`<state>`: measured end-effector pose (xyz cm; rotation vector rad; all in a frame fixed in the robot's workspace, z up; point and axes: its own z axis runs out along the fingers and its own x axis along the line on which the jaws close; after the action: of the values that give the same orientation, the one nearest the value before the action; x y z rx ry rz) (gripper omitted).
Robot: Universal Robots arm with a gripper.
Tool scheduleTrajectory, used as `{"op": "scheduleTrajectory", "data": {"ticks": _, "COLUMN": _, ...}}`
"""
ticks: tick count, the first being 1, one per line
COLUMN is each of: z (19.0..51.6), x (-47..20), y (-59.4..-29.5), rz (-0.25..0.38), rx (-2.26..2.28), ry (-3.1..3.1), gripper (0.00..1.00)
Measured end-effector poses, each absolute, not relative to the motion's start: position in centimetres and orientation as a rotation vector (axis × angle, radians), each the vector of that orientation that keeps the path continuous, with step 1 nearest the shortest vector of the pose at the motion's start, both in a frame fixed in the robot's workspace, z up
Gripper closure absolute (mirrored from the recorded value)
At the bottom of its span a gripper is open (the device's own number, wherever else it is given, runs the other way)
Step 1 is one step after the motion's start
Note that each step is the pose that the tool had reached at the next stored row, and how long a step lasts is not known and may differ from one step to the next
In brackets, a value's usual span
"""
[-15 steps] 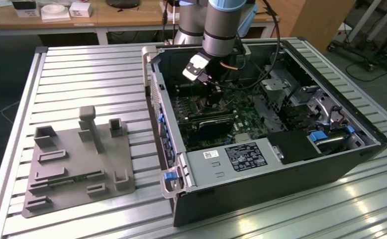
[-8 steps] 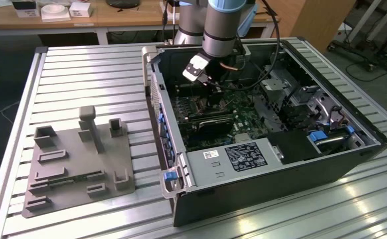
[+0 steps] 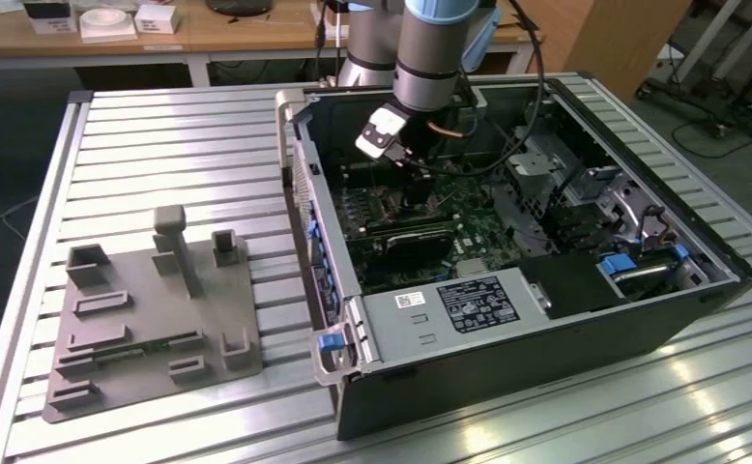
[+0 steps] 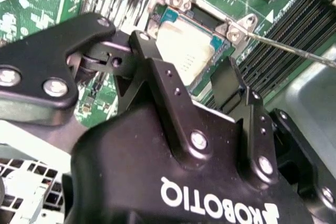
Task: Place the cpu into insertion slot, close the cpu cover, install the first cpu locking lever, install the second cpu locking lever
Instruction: 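Place the cpu into insertion slot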
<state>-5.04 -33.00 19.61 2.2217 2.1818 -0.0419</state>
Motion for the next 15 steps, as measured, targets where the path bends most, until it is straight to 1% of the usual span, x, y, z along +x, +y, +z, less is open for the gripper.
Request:
{"op": "scheduleTrajectory", "data": {"ticks": 2, "z": 19.61, "x": -4.99, "y": -33.01, "rz": -0.042, "rx": 2.22, "ry": 2.184, "gripper": 0.35}}
{"op": "scheduleTrajectory", "data": {"ticks": 3, "z": 19.61, "x": -4.99, "y": -33.02, "rz": -0.041, "rx": 2.219, "ry": 2.184, "gripper": 0.42}}
{"op": "scheduleTrajectory", "data": {"ticks": 4, "z": 19.62, "x": -4.98, "y": -33.03, "rz": -0.042, "rx": 2.219, "ry": 2.185, "gripper": 0.42}}
{"op": "scheduleTrajectory", "data": {"ticks": 5, "z": 19.62, "x": -4.97, "y": -33.04, "rz": -0.042, "rx": 2.218, "ry": 2.185, "gripper": 0.47}}
{"op": "scheduleTrajectory", "data": {"ticks": 15, "z": 19.86, "x": -4.92, "y": -33.05, "rz": -0.052, "rx": 2.214, "ry": 2.18, "gripper": 0.47}}
